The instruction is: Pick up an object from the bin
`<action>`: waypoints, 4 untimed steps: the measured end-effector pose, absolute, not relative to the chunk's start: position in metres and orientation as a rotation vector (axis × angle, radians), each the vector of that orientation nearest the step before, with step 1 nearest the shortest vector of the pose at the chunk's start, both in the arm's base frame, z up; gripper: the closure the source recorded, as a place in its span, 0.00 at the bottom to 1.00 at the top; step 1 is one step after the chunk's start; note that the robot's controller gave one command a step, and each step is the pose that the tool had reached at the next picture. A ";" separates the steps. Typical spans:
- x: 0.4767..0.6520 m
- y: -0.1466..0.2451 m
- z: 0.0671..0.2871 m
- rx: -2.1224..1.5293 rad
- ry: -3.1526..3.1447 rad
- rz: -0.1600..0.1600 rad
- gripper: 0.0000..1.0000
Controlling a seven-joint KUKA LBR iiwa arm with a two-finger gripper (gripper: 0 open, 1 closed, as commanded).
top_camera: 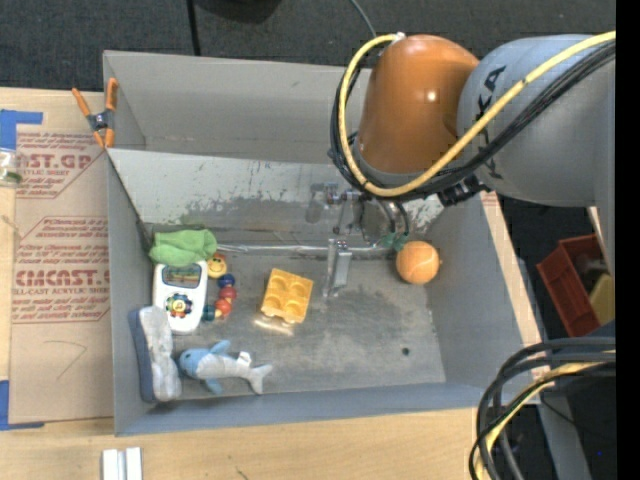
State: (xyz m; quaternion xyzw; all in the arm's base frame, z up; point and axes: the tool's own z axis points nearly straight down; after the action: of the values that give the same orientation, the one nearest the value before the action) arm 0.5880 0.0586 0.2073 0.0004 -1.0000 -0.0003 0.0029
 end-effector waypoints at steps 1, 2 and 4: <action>0.590 0.058 0.212 0.001 -3.144 -0.002 0.00; 0.582 0.067 0.166 -0.028 -3.149 -0.003 0.00; 0.572 0.100 0.105 -0.261 -3.139 -0.005 0.00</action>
Offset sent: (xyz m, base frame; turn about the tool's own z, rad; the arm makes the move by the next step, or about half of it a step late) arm -0.0227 0.0224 -0.1219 0.0469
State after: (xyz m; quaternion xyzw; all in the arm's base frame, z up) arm 0.5716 0.1000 0.1048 -0.0829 -0.9965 -0.0017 -0.0042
